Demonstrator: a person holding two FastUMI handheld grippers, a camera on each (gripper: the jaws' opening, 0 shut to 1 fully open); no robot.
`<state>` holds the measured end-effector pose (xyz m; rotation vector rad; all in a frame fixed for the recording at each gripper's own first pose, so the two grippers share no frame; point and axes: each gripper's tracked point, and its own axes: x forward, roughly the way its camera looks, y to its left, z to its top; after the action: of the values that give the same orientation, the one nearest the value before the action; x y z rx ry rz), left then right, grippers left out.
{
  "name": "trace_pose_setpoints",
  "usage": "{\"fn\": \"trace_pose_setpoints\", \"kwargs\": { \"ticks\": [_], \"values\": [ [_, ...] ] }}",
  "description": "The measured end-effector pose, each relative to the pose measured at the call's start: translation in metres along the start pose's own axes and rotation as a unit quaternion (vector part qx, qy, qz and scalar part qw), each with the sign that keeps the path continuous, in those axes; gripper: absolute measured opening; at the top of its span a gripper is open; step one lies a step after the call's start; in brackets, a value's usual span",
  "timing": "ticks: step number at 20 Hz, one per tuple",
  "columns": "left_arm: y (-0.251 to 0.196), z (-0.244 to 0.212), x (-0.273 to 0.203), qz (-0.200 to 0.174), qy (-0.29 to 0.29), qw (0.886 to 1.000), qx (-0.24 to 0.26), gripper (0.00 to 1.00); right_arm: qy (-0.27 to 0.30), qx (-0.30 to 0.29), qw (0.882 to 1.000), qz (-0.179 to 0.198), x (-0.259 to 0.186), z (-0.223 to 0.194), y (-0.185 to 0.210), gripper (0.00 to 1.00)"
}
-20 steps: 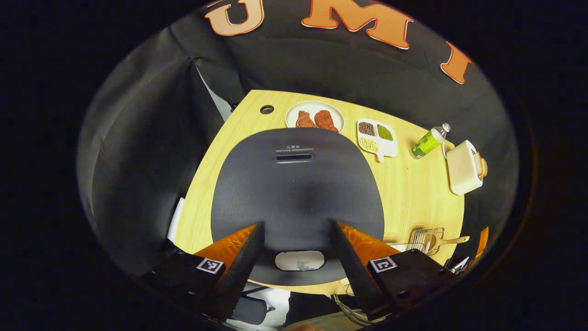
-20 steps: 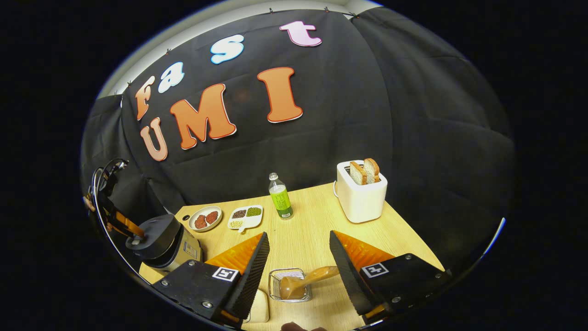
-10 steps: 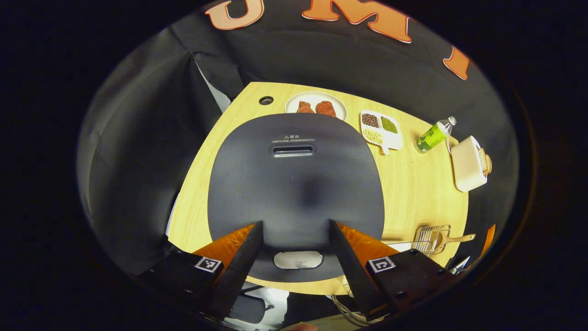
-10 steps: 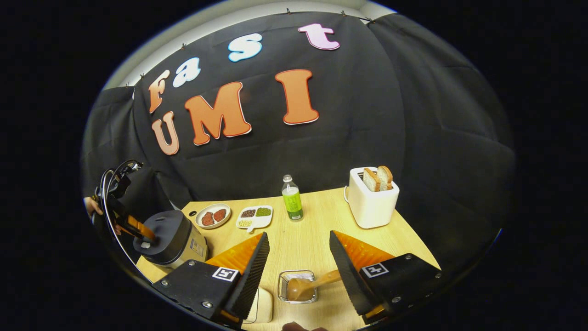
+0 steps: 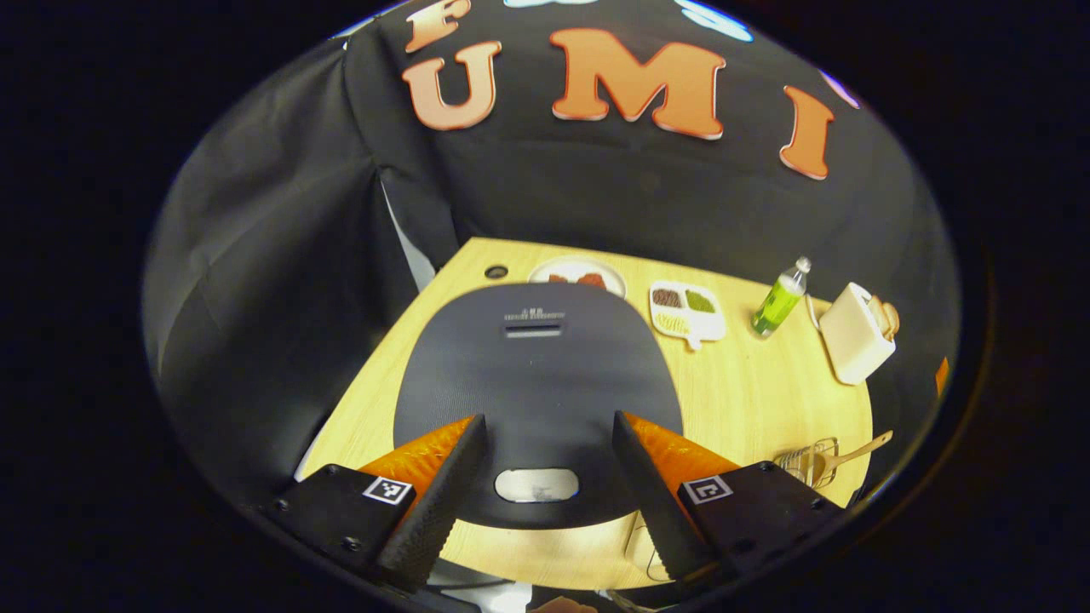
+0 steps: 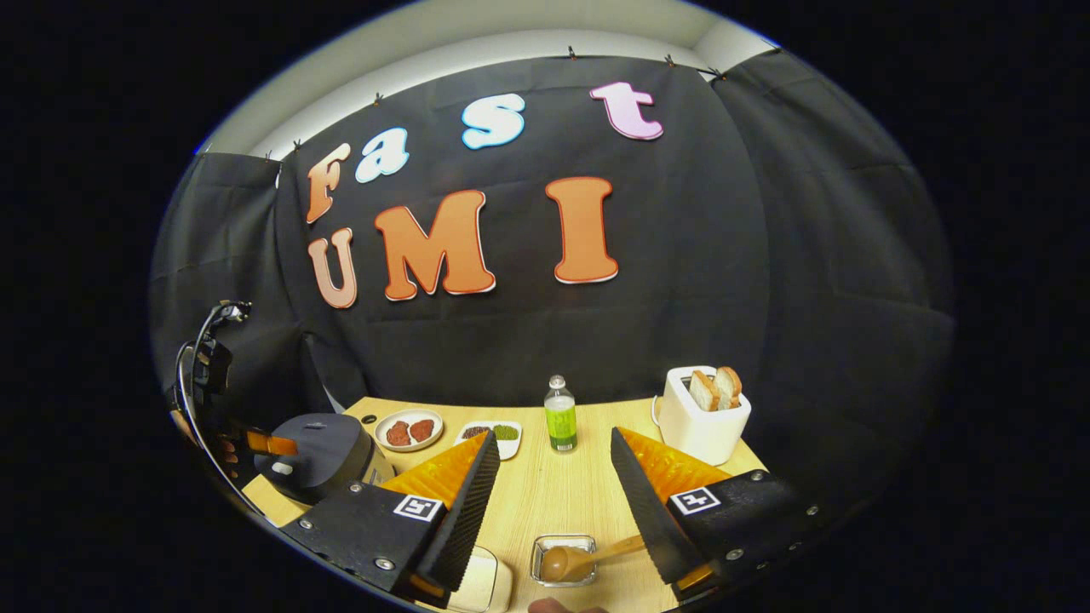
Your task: Close the left gripper, press the button to open the rice cooker; take a wooden spoon from the chopstick holder with the right hand, scoop a spoonful of rice and pour it into the rice cooker, then put the wooden spoon back into the chopstick holder.
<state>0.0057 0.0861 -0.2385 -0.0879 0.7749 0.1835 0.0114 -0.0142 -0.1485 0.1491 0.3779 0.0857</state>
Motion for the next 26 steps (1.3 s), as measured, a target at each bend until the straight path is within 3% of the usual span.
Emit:
{"fn": "trace_pose_setpoints", "kwargs": {
  "ticks": [3,7,12,19,26],
  "values": [
    [0.000,0.036,-0.027,0.011,-0.099,0.995,0.021,0.99,-0.036,-0.015,0.999,0.011,-0.002,0.020,0.015,0.82],
    [-0.026,0.064,-0.072,-0.011,-0.189,0.981,0.031,0.98,-0.070,-0.030,0.996,0.035,-0.005,0.040,0.038,0.82],
    [-0.040,0.088,-0.118,-0.029,-0.296,0.953,0.049,1.00,-0.107,-0.043,0.992,0.040,-0.011,0.064,0.048,0.82],
    [-0.072,0.124,-0.168,-0.063,-0.388,0.917,0.072,0.98,-0.142,-0.041,0.988,0.042,-0.019,0.092,0.059,0.82],
    [-0.109,0.115,-0.180,-0.097,-0.395,0.910,0.086,0.99,-0.147,-0.040,0.987,0.044,-0.025,0.091,0.063,0.82]
  ]
}}
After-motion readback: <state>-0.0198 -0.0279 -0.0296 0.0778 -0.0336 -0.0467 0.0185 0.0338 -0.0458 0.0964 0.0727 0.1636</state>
